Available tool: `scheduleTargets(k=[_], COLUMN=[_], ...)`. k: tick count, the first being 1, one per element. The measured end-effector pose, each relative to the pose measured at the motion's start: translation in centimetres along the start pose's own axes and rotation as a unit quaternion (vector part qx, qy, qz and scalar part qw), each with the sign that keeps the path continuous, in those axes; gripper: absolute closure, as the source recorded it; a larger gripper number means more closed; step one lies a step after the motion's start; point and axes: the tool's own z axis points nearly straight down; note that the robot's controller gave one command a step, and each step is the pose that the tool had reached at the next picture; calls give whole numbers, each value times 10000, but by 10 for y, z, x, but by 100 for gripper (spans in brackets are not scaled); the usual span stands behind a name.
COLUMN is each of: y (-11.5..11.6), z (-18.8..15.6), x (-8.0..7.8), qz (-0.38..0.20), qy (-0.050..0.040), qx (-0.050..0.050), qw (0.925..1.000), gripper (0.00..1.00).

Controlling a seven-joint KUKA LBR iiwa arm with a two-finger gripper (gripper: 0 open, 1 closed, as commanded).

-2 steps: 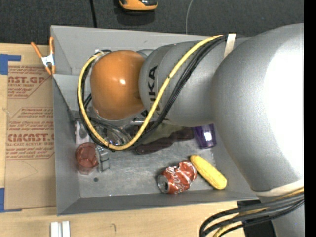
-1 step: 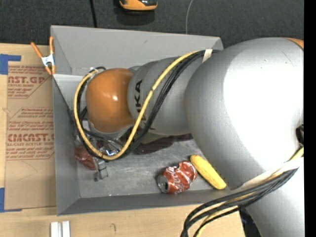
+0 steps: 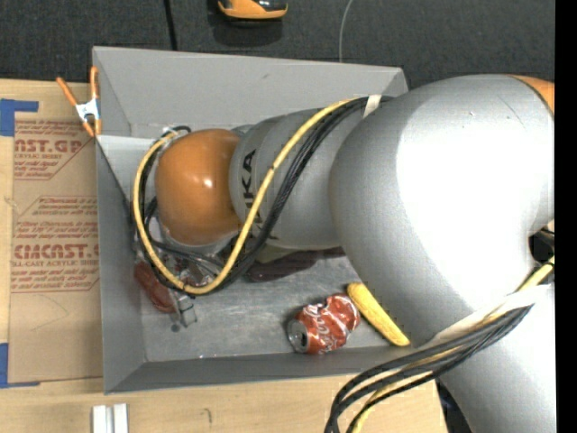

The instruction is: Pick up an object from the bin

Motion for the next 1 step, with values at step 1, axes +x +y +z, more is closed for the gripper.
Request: scheduleTargets(k=[1], y=[0], z=[0], x=[0], qz=[-26], qy=[-5], qx=[-1], qw=[10000], gripper=[100])
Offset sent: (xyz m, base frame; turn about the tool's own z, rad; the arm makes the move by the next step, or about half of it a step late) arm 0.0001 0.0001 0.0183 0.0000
